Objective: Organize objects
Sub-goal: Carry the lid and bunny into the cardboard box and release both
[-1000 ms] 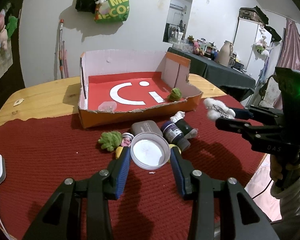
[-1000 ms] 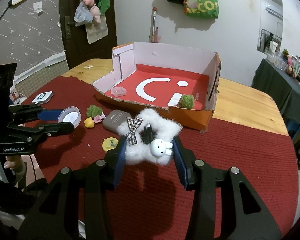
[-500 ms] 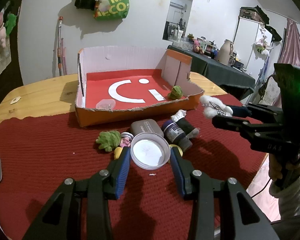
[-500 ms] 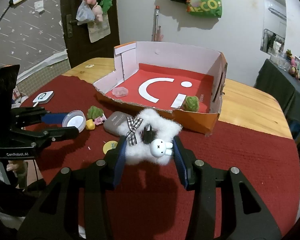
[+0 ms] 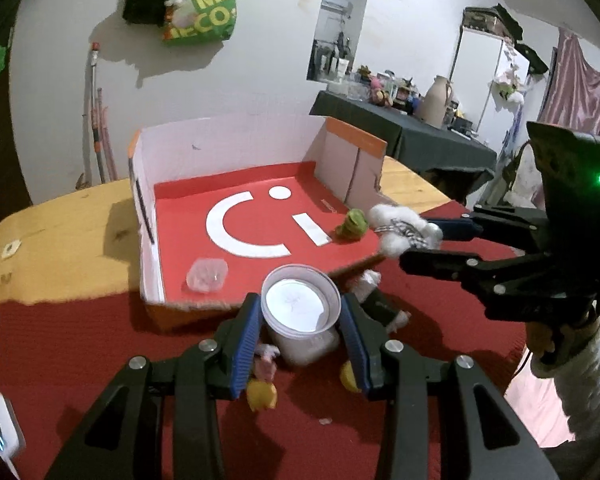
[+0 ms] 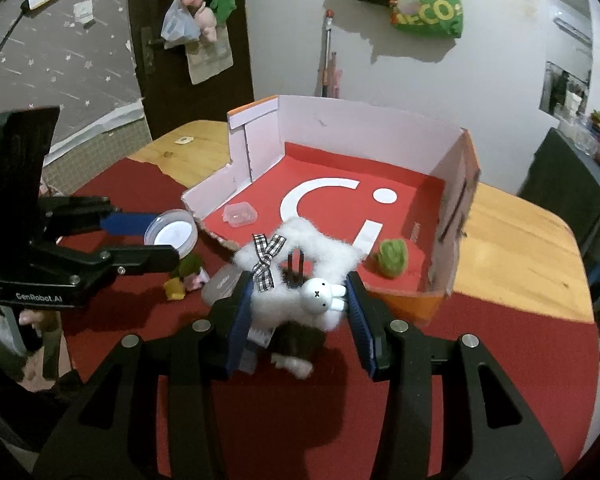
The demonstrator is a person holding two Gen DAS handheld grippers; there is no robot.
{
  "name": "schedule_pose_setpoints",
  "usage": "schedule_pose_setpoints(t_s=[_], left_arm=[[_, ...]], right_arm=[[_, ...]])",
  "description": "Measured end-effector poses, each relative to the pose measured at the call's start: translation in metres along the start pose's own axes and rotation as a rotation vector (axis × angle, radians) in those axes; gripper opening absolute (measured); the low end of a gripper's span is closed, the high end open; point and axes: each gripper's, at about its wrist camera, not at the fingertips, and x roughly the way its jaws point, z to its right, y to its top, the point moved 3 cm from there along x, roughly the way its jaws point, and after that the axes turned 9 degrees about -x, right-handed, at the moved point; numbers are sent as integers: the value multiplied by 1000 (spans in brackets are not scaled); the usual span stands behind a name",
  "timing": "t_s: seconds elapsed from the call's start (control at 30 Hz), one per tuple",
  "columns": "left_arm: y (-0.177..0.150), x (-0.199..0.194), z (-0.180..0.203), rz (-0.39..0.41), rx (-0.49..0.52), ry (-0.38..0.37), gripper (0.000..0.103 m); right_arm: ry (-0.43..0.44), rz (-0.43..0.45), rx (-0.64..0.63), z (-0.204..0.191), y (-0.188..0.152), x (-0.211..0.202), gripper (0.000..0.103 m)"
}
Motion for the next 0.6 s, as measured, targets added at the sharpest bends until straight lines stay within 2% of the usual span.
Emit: schedule_pose_setpoints(t_s=[0.27, 0.6], left_arm=[[26, 43, -10, -117, 61, -9, 42], [45, 85, -20, -232, 117, 13, 42]], right_arm=[[24, -84, -25, 16, 20, 37, 43], [47, -215, -41, 25, 21, 73, 43]])
